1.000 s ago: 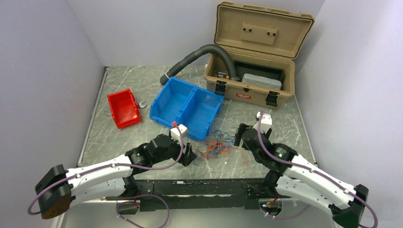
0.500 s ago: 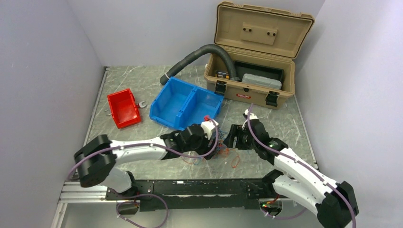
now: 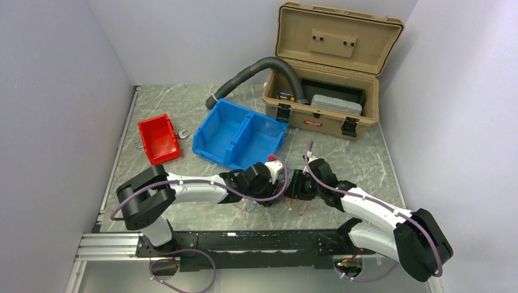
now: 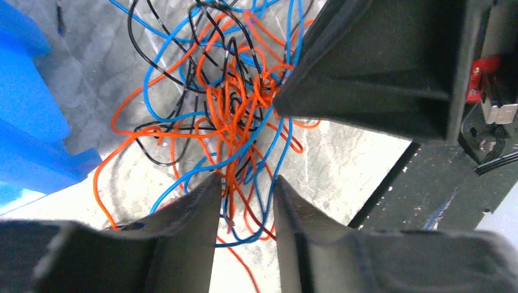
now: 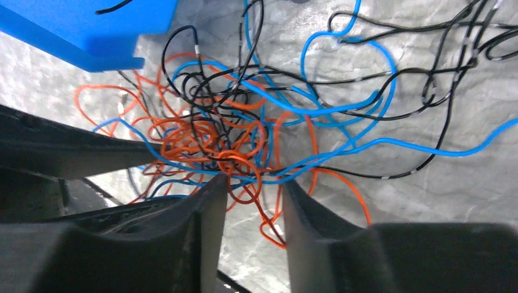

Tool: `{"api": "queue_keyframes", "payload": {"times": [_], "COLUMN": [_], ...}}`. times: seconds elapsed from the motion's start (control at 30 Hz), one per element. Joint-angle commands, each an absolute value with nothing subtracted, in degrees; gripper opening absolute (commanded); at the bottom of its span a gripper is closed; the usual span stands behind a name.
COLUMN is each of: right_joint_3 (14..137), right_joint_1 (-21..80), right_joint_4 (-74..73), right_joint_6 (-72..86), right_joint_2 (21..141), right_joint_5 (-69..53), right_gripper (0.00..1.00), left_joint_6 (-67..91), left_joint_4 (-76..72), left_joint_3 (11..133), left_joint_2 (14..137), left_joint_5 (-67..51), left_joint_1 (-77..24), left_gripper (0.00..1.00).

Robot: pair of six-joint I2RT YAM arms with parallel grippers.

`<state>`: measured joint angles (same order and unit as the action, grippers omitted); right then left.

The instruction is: Untangle the cables

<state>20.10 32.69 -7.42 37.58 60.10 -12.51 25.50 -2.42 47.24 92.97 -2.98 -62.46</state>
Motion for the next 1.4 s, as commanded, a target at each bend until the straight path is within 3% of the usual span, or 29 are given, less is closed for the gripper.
{"api": "queue_keyframes", "payload": {"times": [0.0, 0.07, 0.13, 0.57, 0.8, 0.93, 1.03, 1.07, 1.13, 1.23, 1.37], "right_joint_3": [21.5, 22.6, 23.9, 39.3, 40.9, 39.8, 37.6, 36.6, 34.8, 32.1, 29.7], "right_joint_1": [32.5, 32.5, 32.4, 32.1, 32.0, 32.1, 32.1, 32.1, 32.1, 32.2, 32.4], "right_joint_4": [-4.5, -7.5, -11.1, -31.8, -33.8, -32.3, -26.7, -24.3, -19.8, -13.3, -8.4], "right_joint_6": [38.9, 38.8, 38.6, 33.6, 33.9, 32.9, 27.4, 26.1, 24.6, 23.3, 22.9], "right_joint_2": [58.6, 56.5, 53.5, 36.5, 34.0, 34.2, 34.8, 35.1, 36.0, 38.6, 43.0], "right_joint_5": [-10.8, -7.5, -3.0, 24.7, 28.3, 24.3, 10.2, 5.0, -4.8, -17.9, -24.7], "right_gripper": [0.25, 0.06, 0.0, 0.0, 0.0, 0.0, 0.59, 0.71, 0.77, 0.76, 0.75], "left_joint_6": [26.0, 25.4, 24.8, 24.6, 24.9, 25.2, 24.6, 24.4, 24.0, 23.5, 22.7], "left_joint_4": [-6.1, -6.5, -5.8, 1.3, 7.9, 8.0, 5.9, 5.0, 3.3, 1.4, 0.5], "left_joint_3": [46.1, 44.9, 44.2, 36.5, 35.1, 34.2, 33.0, 32.6, 31.9, 31.4, 31.4], "left_joint_2": [91.3, 89.2, 87.3, 67.5, 60.4, 58.2, 56.8, 56.3, 55.4, 54.3, 53.7], "left_joint_5": [-5.9, -5.5, -4.6, 4.4, 10.1, 9.4, 6.8, 5.9, 3.8, 2.0, 0.1], "left_joint_1": [-62.7, -62.7, -62.7, -62.7, -62.6, -62.6, -62.7, -62.7, -62.7, -62.7, -62.7], "left_gripper": [0.3, 0.15, 0.0, 0.0, 0.0, 0.0, 0.0, 0.0, 0.0, 0.0, 0.0]}}
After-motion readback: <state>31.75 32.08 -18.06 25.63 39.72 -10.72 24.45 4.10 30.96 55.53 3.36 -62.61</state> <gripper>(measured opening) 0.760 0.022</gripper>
